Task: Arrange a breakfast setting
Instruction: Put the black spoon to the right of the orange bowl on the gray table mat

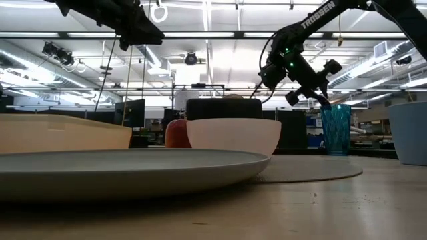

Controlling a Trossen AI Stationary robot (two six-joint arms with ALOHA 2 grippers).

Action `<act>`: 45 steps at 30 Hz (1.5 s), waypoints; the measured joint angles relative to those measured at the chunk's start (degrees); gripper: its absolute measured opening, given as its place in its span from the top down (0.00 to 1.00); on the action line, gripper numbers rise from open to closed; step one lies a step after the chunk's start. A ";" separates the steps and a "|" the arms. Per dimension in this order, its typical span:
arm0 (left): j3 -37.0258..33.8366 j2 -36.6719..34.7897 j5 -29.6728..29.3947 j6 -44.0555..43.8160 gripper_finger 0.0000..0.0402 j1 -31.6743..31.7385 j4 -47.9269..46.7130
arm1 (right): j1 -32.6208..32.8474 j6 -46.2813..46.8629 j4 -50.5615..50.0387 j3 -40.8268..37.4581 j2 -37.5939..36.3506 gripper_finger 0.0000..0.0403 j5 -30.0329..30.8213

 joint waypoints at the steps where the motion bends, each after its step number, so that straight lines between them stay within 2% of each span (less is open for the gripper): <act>1: 0.00 0.00 0.00 0.00 0.66 0.00 0.00 | 0.11 0.00 -0.01 0.00 -0.01 0.86 0.00; 9: 0.00 0.00 0.00 -0.18 0.66 0.00 -1.28 | 1.49 -0.21 -0.97 -0.02 -0.08 0.97 0.91; 17: 0.00 -0.02 0.00 -0.15 0.66 0.00 -1.59 | 2.58 -0.15 -1.16 -0.02 -0.08 0.95 0.94; 24: 0.00 -0.12 0.00 -0.18 0.66 0.00 -1.58 | 3.31 -3.81 -0.94 -0.02 -0.69 0.97 -0.61; 36: 0.00 -2.01 -0.02 -1.89 0.66 -0.09 -1.32 | 2.81 -10.46 -1.02 -0.02 -6.16 0.97 -2.10; 45: 0.00 -2.01 -0.03 -3.10 0.66 -1.43 -1.46 | 2.79 -18.16 -1.18 -0.02 -12.49 0.97 0.42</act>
